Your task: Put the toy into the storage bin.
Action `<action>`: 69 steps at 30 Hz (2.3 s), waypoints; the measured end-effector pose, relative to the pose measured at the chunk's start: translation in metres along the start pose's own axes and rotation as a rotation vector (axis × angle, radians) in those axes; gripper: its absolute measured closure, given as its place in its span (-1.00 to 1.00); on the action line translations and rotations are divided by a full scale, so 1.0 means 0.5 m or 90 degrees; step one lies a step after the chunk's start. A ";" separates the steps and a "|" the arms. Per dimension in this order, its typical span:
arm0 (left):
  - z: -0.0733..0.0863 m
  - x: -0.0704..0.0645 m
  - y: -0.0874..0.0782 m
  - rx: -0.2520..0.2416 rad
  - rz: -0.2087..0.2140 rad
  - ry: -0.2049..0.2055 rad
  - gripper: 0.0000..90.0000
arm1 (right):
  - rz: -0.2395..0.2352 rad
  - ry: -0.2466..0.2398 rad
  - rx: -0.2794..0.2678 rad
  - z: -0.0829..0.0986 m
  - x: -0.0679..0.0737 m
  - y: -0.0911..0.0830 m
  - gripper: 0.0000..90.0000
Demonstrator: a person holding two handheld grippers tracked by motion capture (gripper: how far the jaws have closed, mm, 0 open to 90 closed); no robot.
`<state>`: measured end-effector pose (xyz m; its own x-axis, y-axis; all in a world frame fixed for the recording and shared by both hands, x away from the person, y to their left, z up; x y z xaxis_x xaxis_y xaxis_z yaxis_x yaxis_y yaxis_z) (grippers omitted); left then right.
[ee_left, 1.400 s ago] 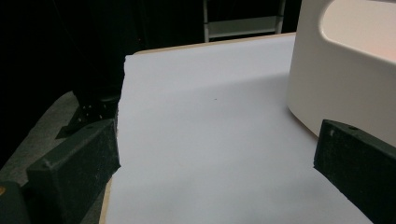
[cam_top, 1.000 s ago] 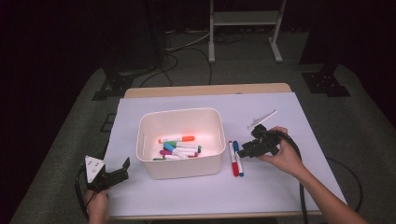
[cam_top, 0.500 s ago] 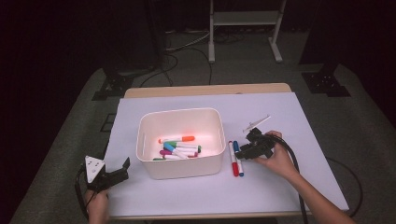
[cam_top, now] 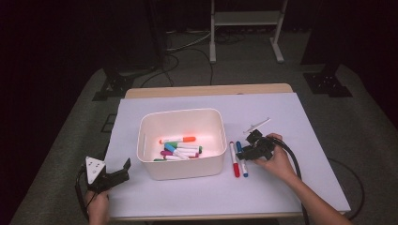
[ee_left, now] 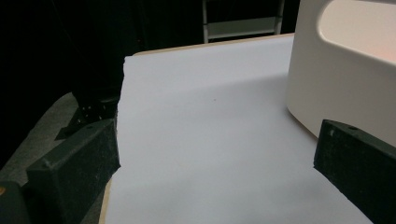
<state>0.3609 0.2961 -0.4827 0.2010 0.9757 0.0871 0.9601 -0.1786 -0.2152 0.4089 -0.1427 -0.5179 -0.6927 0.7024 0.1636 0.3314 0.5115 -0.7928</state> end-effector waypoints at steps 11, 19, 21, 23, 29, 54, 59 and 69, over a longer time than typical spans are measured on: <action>0.001 -0.001 0.000 0.003 0.000 0.002 -1.00 | 0.082 0.008 0.009 0.054 -0.046 -0.043 0.30; 0.001 -0.001 0.000 0.003 0.000 0.004 -1.00 | 0.117 0.011 0.010 0.070 -0.066 -0.057 0.51; 0.001 -0.001 0.000 0.003 0.000 0.004 -1.00 | 0.118 0.015 0.007 0.070 -0.066 -0.057 0.52; 0.001 -0.002 0.000 0.003 0.000 0.004 -1.00 | 0.123 0.012 0.007 0.070 -0.066 -0.057 0.53; 0.000 -0.002 0.000 0.002 0.001 0.004 -1.00 | 0.125 0.013 0.006 0.070 -0.068 -0.058 0.59; 0.001 -0.001 0.001 0.003 -0.001 0.002 -1.00 | 0.006 0.053 -0.037 0.033 -0.030 -0.133 0.68; 0.001 -0.001 0.001 0.003 0.000 0.001 -1.00 | -0.017 0.044 -0.055 0.005 -0.002 -0.166 0.68; 0.001 -0.001 0.001 0.004 0.000 0.001 -1.00 | -0.063 0.011 -0.076 -0.060 0.055 -0.227 0.68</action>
<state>0.3613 0.2956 -0.4832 0.2017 0.9755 0.0884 0.9588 -0.1781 -0.2214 0.3716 -0.1666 -0.4060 -0.7144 0.6541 0.2486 0.3369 0.6330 -0.6970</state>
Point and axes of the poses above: each handheld gripper's, and its own axes: y roughly forward along the jaws, z roughly out of its underside, x roughly to its left, the point moved 10 cm from there along y, roughly forward along the jaws, and after that the axes turned 4 degrees about -x, right-handed, at the moved point
